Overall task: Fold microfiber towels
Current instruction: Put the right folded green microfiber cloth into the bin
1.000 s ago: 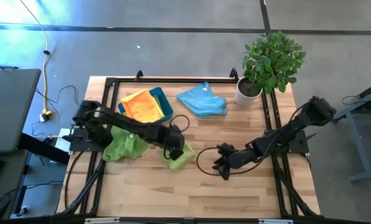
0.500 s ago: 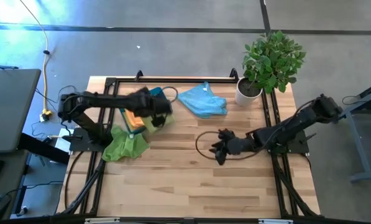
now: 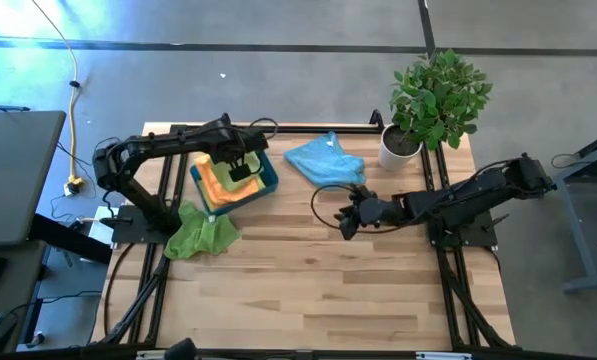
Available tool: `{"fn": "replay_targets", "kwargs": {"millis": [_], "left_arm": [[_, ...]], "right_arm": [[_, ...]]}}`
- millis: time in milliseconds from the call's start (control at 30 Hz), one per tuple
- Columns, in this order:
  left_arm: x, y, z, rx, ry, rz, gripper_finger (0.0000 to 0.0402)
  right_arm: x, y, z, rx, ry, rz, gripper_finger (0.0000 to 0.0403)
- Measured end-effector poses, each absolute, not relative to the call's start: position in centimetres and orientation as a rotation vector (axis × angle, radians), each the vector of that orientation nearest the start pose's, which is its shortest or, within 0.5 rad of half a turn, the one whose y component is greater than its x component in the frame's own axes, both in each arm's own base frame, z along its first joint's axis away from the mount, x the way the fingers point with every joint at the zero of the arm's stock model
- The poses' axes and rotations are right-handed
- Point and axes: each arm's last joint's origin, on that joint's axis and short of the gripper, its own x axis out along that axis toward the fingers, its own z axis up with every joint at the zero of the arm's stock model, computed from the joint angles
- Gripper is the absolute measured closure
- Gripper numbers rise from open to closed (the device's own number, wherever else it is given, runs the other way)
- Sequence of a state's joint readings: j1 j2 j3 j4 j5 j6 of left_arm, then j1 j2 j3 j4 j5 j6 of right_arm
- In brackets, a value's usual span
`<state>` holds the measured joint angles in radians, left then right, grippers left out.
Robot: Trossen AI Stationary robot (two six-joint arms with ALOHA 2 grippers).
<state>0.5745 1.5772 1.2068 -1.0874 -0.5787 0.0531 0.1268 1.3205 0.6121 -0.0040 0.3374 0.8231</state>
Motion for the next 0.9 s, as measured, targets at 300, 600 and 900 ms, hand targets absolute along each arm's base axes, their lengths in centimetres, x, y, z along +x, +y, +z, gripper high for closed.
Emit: {"fn": "replay_targets", "kwargs": {"millis": [300,600,900], "left_arm": [[22.5,17.0,24.3,-0.084,1.521,0.836,0.0395],[23.3,13.0,27.3,-0.156,1.37,0.718,0.0398],[24.3,7.1,29.6,-0.261,1.203,0.383,0.0397]], "right_arm": [[25.2,-0.2,18.3,0.625,0.554,-0.532,0.0265],[25.2,-0.6,18.3,0.639,0.567,-0.516,0.0265],[25.1,-0.5,18.1,0.646,0.607,-0.488,0.0265]]}}
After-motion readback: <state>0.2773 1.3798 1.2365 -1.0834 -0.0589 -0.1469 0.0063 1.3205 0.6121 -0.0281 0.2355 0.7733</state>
